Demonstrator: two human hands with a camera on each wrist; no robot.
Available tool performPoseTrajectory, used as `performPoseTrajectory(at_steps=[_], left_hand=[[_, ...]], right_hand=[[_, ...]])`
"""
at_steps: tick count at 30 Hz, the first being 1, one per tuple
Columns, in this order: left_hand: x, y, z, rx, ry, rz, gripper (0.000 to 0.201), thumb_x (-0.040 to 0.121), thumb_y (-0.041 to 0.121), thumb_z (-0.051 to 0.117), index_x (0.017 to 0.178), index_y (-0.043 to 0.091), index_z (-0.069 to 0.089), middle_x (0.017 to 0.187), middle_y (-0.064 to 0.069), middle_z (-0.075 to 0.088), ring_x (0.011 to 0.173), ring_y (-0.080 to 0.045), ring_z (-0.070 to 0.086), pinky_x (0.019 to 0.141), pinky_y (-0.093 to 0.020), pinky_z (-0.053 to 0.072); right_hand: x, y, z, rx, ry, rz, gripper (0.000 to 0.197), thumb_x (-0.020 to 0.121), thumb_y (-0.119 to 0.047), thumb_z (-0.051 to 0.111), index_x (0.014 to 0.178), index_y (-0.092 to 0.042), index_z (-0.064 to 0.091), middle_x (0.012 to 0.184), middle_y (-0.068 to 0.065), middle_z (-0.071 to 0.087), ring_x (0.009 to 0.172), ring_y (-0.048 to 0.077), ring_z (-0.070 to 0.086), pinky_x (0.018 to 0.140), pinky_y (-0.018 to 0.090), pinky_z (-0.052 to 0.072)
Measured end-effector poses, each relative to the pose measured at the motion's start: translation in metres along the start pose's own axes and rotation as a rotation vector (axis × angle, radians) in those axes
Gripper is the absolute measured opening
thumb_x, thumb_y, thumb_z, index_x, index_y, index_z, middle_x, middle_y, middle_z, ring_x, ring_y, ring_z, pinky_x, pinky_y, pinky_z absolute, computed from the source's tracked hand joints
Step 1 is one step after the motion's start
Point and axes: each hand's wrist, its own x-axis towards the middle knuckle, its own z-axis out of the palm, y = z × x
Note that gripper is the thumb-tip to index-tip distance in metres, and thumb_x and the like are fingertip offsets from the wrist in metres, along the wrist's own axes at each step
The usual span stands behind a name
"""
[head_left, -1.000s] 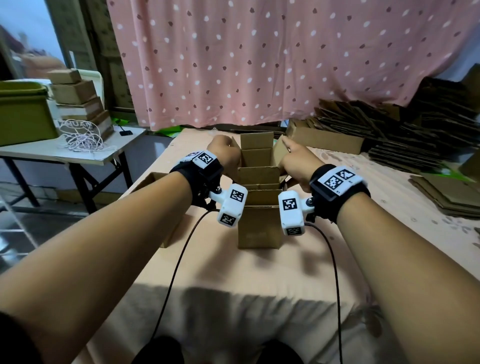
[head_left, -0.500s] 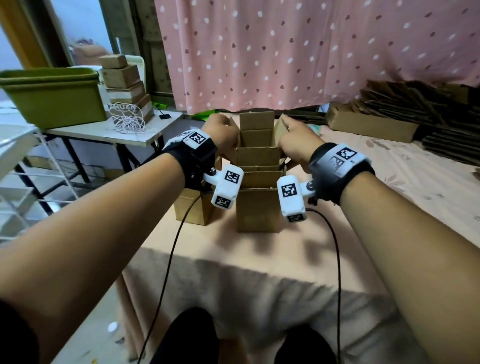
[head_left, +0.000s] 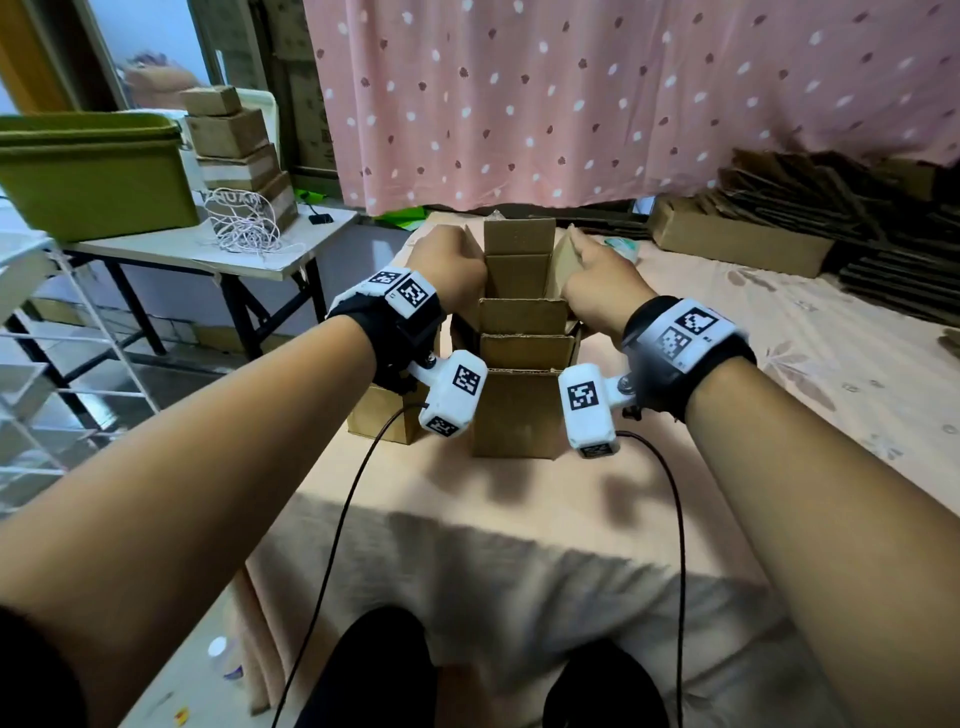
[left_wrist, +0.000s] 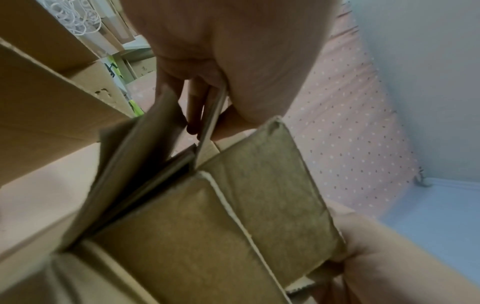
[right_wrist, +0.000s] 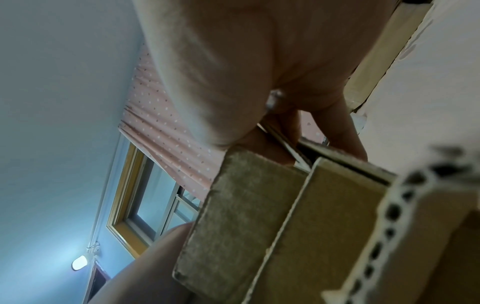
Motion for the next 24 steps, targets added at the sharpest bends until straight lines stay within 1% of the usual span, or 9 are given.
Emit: performPoseTrajectory(at_steps=[4,6,9,11,13,15,17,20,24], left_hand=[[0.002,-0.001,0.002,0.008,-0.006,0.016,0.042,0.060,0.017,0.044,0.092,0.018,0.071,0.086,-0.006,0.072,0.085,-0.026,0.070,0.080,-0.043,0.063],[0.003,-0.003,0.005,0.012,0.000,0.017,0.040,0.060,0.019,0.043,0.091,0.019,0.070,0.084,-0.006,0.072,0.082,-0.027,0.070,0.078,-0.045,0.063],[0.009,-0.010,0.009,0.043,0.006,0.020,0.038,0.058,0.022,0.045,0.089,0.022,0.068,0.081,-0.004,0.072,0.078,-0.026,0.071,0.073,-0.046,0.063],[0.013,-0.015,0.011,0.068,0.001,0.024,0.040,0.057,0.023,0.046,0.090,0.024,0.068,0.082,-0.002,0.072,0.078,-0.025,0.070,0.072,-0.047,0.063],[0.012,-0.014,0.011,0.066,-0.006,0.029,0.041,0.057,0.022,0.047,0.092,0.024,0.068,0.084,-0.003,0.072,0.080,-0.025,0.070,0.072,-0.047,0.064],[0.009,-0.011,0.011,0.052,-0.007,0.035,0.048,0.060,0.019,0.047,0.102,0.021,0.069,0.091,-0.003,0.071,0.084,-0.025,0.069,0.075,-0.045,0.063],[0.008,-0.009,0.012,0.038,-0.013,0.030,0.052,0.063,0.016,0.047,0.111,0.018,0.068,0.097,-0.004,0.070,0.088,-0.025,0.068,0.078,-0.044,0.063],[0.008,-0.012,0.014,0.059,-0.008,0.047,0.052,0.062,0.019,0.046,0.110,0.019,0.067,0.096,-0.004,0.071,0.089,-0.025,0.068,0.080,-0.044,0.062],[0.007,-0.013,0.014,0.110,-0.008,0.071,0.055,0.061,0.018,0.046,0.112,0.020,0.065,0.096,-0.004,0.069,0.089,-0.026,0.067,0.079,-0.044,0.061]], right_hand=[[-0.001,0.003,0.000,-0.006,0.014,0.004,0.076,0.081,-0.001,0.037,0.154,-0.022,0.031,0.138,0.020,0.055,0.105,0.040,0.062,0.088,0.055,0.057],[0.000,0.004,0.002,-0.018,0.034,0.010,0.077,0.084,0.000,0.038,0.157,-0.023,0.027,0.143,0.018,0.053,0.110,0.038,0.061,0.093,0.046,0.055],[-0.001,0.007,0.006,-0.023,0.063,0.026,0.078,0.088,-0.002,0.038,0.159,-0.025,0.021,0.147,0.015,0.051,0.119,0.034,0.057,0.094,0.035,0.049],[-0.002,0.009,0.009,-0.017,0.076,0.038,0.078,0.088,-0.002,0.038,0.160,-0.025,0.020,0.151,0.015,0.048,0.126,0.034,0.054,0.100,0.033,0.047],[-0.001,0.010,0.010,-0.020,0.083,0.035,0.078,0.087,-0.002,0.037,0.160,-0.025,0.020,0.151,0.015,0.049,0.128,0.035,0.053,0.104,0.038,0.047],[-0.001,0.012,0.010,-0.031,0.084,0.030,0.080,0.086,-0.002,0.037,0.160,-0.026,0.020,0.144,0.017,0.054,0.122,0.036,0.056,0.101,0.041,0.050],[0.000,0.013,0.010,-0.041,0.081,0.028,0.081,0.086,-0.002,0.037,0.160,-0.027,0.019,0.143,0.018,0.054,0.119,0.037,0.057,0.098,0.040,0.051],[-0.001,0.014,0.012,-0.063,0.076,0.013,0.082,0.086,-0.002,0.037,0.160,-0.028,0.016,0.149,0.018,0.050,0.115,0.036,0.059,0.092,0.038,0.051],[-0.001,0.015,0.015,-0.070,0.079,-0.003,0.083,0.087,-0.002,0.037,0.161,-0.030,0.015,0.149,0.017,0.050,0.104,0.032,0.061,0.077,0.031,0.046]])
